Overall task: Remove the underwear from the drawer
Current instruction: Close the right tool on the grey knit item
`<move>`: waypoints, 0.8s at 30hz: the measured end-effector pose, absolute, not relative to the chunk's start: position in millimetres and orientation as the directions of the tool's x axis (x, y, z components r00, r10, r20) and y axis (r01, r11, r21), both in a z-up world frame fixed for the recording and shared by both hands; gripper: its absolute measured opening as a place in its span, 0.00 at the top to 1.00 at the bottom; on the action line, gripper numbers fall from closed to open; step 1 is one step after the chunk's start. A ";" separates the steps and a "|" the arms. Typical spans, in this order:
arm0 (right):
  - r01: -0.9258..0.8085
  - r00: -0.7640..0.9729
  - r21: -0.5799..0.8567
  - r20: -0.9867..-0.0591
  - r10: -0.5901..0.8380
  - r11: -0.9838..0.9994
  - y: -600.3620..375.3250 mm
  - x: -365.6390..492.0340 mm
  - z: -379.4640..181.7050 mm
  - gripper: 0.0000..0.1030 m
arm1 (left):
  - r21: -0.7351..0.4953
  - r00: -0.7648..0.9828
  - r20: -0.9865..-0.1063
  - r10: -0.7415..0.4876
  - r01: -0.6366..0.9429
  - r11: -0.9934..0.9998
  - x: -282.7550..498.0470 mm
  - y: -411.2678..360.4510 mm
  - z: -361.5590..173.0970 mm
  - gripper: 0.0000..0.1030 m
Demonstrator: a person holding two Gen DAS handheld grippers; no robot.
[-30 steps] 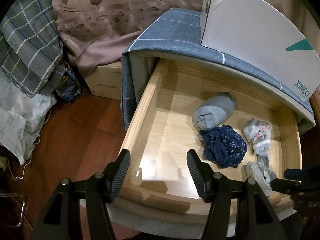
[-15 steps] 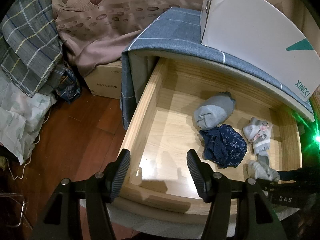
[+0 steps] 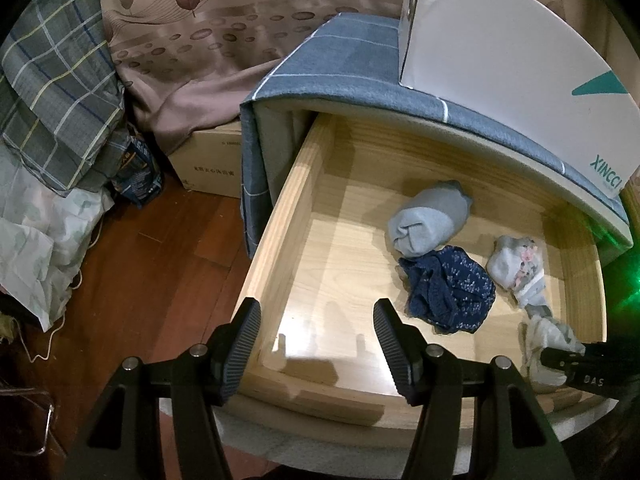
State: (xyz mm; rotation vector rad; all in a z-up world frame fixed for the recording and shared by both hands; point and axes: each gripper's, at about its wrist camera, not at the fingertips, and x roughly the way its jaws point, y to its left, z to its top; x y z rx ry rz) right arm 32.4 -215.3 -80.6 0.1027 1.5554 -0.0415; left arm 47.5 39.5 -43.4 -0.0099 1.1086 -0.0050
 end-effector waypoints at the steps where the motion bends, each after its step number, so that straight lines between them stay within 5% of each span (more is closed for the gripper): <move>1: 0.099 0.018 0.038 -0.999 0.036 0.994 -218.3 30.6 -80.5 0.64 | -0.008 0.445 -0.895 -0.007 0.000 1.000 47.1 39.6 -43.8 0.42; 24: 0.161 0.107 0.068 -0.993 0.051 0.985 -274.1 -7.2 -90.1 0.64 | -0.014 0.311 -0.947 -0.084 0.219 0.976 54.5 -7.5 -57.2 0.42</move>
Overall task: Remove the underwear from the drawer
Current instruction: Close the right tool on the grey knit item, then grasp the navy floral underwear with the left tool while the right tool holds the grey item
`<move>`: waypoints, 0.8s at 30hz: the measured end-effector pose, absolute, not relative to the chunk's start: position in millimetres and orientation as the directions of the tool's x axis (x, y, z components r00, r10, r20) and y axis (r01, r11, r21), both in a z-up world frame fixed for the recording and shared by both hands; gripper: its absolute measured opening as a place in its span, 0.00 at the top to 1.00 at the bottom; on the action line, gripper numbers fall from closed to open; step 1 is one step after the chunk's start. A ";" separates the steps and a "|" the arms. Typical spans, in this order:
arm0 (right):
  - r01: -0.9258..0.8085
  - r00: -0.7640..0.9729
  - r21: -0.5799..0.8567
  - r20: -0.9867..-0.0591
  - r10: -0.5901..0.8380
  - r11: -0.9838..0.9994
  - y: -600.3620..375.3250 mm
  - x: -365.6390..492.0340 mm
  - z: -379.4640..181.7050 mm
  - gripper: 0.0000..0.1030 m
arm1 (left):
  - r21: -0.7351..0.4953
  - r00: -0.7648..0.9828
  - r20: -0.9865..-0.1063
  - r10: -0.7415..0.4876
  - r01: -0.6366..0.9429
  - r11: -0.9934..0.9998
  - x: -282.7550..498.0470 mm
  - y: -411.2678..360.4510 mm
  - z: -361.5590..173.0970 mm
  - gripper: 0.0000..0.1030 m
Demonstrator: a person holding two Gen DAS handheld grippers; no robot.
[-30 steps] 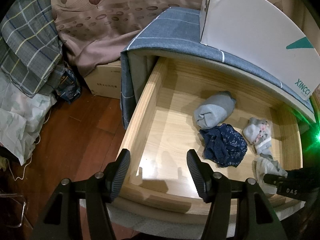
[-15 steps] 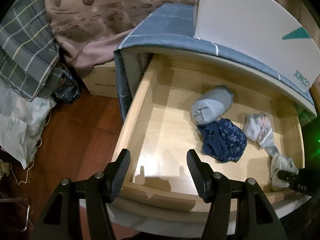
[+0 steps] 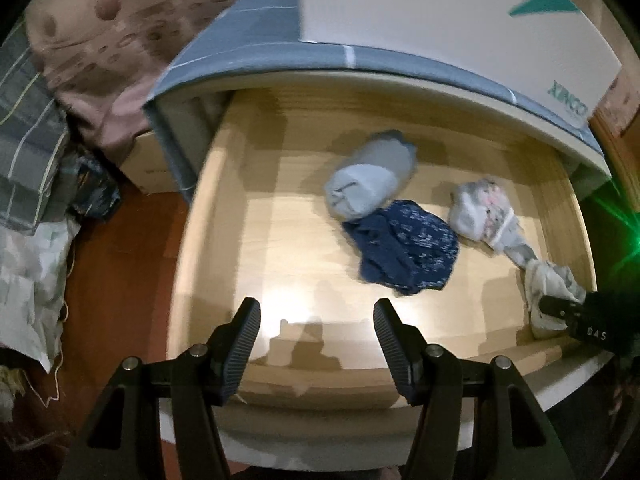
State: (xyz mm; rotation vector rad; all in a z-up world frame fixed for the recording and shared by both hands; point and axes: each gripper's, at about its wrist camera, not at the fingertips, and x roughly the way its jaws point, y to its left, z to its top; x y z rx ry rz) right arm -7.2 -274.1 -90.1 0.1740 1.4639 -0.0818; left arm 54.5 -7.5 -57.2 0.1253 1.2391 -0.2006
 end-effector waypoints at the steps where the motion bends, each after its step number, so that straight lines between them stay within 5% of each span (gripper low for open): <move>1: 0.160 0.107 0.067 -0.993 0.050 0.985 -274.9 -6.0 -89.4 0.64 | -0.025 0.294 -0.951 -0.094 0.230 0.973 56.8 -12.8 -59.1 0.42; 24: 0.158 0.126 0.100 -0.989 0.081 0.982 -272.6 -9.8 -85.7 0.62 | -0.076 0.053 -0.994 -0.096 0.300 0.951 129.2 -86.9 -113.1 0.42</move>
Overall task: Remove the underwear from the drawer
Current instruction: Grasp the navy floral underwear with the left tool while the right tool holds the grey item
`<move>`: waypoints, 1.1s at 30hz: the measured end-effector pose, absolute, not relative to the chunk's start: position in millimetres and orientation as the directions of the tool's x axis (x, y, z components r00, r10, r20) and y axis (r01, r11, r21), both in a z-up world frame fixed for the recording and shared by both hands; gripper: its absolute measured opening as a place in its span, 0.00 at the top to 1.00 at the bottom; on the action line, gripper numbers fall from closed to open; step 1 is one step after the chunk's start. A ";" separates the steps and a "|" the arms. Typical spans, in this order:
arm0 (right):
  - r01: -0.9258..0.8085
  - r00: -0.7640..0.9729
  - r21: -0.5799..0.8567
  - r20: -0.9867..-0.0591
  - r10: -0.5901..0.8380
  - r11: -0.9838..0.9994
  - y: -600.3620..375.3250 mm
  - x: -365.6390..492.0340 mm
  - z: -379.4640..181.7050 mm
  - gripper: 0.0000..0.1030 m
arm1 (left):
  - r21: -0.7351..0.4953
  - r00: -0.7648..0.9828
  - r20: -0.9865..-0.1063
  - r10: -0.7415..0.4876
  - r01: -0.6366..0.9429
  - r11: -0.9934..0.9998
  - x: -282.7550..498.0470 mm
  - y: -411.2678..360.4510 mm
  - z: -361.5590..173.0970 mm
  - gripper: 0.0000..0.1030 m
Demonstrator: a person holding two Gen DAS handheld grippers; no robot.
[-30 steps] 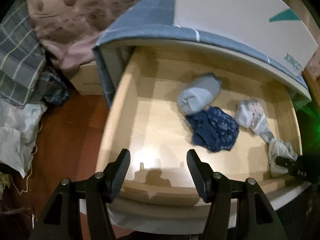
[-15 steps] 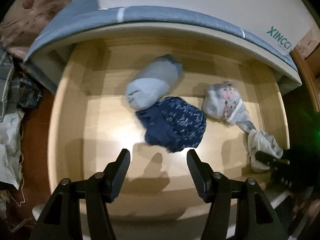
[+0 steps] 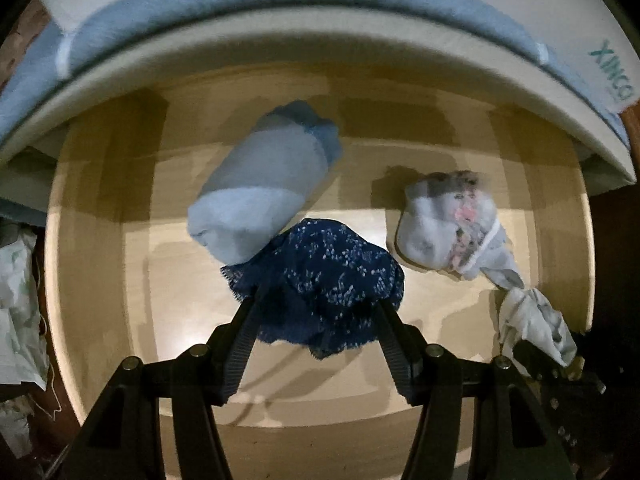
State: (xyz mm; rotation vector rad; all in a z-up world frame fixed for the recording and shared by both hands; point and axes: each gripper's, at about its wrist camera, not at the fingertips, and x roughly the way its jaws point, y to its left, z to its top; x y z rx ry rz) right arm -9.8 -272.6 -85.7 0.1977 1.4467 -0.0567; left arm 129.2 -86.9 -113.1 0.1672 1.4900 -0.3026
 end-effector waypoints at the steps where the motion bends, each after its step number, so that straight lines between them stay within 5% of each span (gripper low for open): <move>1: 0.158 0.126 0.101 -0.989 0.082 0.982 -272.8 -9.9 -85.5 0.62 | -0.073 0.044 -0.995 -0.091 0.298 0.952 131.0 -87.8 -115.9 0.42; 24: 0.160 0.129 0.104 -0.988 0.084 0.982 -272.8 -9.7 -85.7 0.60 | -0.097 -0.095 -0.992 -0.078 0.211 0.973 146.3 -88.6 -144.5 0.33; 33: 0.160 0.129 0.104 -0.988 0.084 0.982 -272.2 -9.3 -85.6 0.60 | -0.162 -0.116 -0.983 -0.141 0.193 0.968 142.6 -82.0 -145.6 0.60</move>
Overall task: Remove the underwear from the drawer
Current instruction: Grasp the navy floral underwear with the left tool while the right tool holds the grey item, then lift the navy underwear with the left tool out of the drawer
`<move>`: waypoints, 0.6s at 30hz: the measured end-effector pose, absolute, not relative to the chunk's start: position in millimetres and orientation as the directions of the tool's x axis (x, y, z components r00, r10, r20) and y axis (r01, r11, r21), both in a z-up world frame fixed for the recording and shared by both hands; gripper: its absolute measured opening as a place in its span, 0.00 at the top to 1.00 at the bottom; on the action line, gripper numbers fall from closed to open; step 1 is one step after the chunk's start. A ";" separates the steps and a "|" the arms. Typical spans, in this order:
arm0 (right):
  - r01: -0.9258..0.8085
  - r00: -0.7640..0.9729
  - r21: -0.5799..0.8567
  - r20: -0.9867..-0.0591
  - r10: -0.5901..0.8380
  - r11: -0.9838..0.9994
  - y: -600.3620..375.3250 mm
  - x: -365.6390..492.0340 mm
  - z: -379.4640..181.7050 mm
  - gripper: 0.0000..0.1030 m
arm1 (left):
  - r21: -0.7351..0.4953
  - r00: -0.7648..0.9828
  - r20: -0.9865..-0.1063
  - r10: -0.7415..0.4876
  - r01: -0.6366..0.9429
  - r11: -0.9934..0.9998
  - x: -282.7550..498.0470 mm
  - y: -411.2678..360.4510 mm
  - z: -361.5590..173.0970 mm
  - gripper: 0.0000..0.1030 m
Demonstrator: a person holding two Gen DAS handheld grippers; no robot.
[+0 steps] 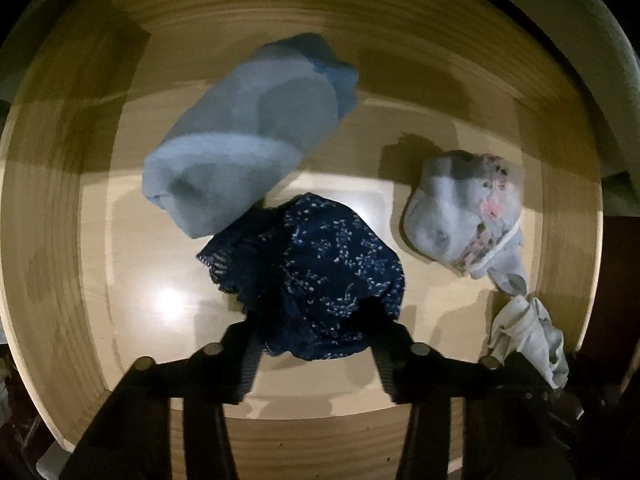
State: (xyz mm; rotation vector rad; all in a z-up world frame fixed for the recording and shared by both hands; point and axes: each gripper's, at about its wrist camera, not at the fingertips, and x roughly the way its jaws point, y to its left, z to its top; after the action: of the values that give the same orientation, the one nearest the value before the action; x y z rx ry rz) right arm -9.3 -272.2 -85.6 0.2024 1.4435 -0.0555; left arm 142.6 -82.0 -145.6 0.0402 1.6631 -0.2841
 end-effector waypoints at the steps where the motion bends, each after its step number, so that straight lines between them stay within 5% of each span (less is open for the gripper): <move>1: 0.160 0.129 0.104 -0.988 0.084 0.982 -271.9 -9.1 -85.7 0.60 | -0.166 -0.117 -0.983 -0.145 0.194 0.967 137.3 -81.0 -146.6 0.62; 6: 0.160 0.130 0.105 -0.988 0.084 0.982 -272.7 -10.3 -85.9 0.60 | -0.162 -0.118 -0.983 -0.141 0.201 0.966 132.4 -81.7 -145.2 0.70; 18: 0.158 0.130 0.105 -0.988 0.085 0.982 -272.8 -10.0 -86.0 0.60 | -0.120 -0.182 -0.980 -0.079 0.229 0.966 104.1 -44.8 -147.8 0.70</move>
State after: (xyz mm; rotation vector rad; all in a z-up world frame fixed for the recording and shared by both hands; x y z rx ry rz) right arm -10.0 -272.8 -86.0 0.2017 1.4425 -0.0541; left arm 104.1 -44.8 -147.8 0.1129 1.7337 -0.2758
